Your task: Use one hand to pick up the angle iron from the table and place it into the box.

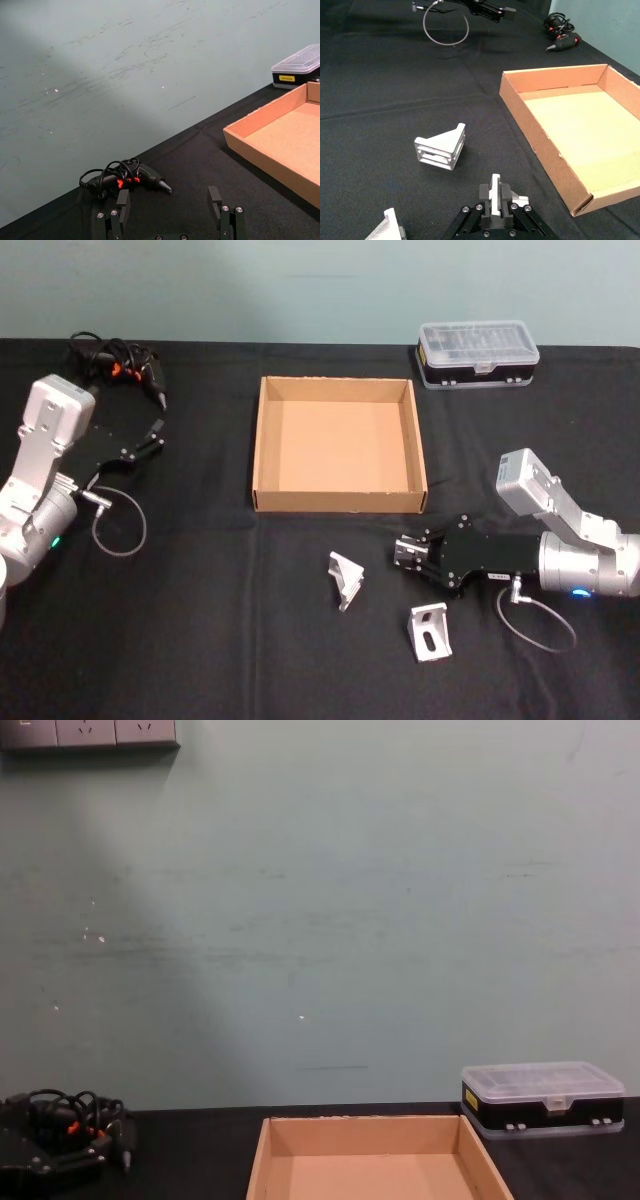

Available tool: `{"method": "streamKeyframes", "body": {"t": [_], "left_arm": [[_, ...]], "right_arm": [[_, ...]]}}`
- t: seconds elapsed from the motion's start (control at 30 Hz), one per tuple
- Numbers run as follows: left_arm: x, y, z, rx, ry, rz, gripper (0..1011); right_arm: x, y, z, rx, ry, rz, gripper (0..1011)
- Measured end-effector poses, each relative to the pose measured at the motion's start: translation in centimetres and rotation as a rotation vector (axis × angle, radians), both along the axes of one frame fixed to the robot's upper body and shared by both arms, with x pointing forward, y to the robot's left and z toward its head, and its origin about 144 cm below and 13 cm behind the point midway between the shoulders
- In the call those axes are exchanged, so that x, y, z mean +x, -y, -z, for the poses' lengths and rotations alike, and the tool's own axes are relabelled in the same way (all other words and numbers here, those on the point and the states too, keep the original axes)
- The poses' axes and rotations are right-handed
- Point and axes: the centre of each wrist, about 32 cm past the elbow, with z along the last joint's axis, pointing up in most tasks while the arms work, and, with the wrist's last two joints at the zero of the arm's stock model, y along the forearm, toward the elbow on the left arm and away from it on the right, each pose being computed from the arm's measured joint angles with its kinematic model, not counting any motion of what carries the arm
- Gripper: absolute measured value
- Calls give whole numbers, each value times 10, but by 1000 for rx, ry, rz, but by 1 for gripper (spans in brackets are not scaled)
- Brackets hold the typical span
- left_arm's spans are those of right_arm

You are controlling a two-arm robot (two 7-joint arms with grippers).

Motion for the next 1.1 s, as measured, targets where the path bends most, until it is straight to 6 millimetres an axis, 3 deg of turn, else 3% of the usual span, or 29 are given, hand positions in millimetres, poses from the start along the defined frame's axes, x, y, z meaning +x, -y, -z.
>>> {"method": "streamKeyframes", "body": {"t": [0.73, 1.1], "left_arm": [[0, 0, 0, 0, 0, 0, 1011], [0, 0, 0, 0, 0, 0, 1011]], "right_arm": [[-1, 0, -2, 11, 6, 6, 132], [-5, -8, -42, 143, 76, 43, 132]]}}
